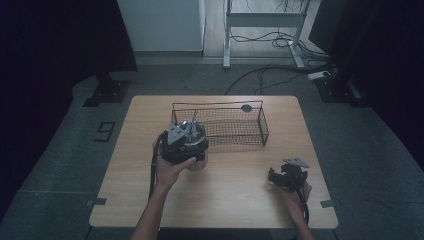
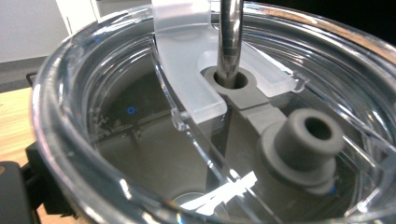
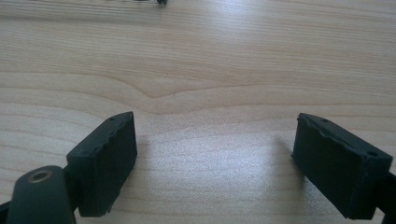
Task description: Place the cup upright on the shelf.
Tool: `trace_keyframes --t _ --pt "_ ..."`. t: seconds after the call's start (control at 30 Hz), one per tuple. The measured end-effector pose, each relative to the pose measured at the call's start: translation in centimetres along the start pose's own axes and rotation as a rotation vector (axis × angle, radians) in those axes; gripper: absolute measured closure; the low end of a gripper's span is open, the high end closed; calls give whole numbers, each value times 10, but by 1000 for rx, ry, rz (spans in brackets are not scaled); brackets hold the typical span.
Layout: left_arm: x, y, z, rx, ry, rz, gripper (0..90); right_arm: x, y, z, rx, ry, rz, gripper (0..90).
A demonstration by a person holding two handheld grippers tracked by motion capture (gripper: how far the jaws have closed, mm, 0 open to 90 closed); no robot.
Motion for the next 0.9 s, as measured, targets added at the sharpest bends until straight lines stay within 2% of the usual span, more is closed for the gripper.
trace_keyframes --t 0.13,0.27,0.33,0.47,0.6,0.8,0.9 --pt "-7 2 2 26 -2 -4 30 0 0 0 1 3 0 134" --pt "-15 2 3 35 2 -1 30 1 -1 0 11 8 0 133" --pt "-19 2 4 30 13 1 30 1 -1 1 11 12 1 134" --pt "-26 3 6 20 35 11 30 2 -1 3 42 5 -12 135" --pt "-28 5 8 12 42 10 30 2 0 4 41 4 -8 131" --pt "-34 7 16 52 27 -2 30 1 0 4 44 -6 -10 123" --pt "-37 10 19 58 29 -9 31 1 0 3 34 -2 -6 125"
Point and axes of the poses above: each handheld gripper's, and its own axes: x roughly backward along the jaws, y roughly out of its top, z roughly to its left, the point moved 5 cm from there along -x, roughly forward along the jaws, and after that the axes turned 2 degrees about z, right-handed, at the moved point
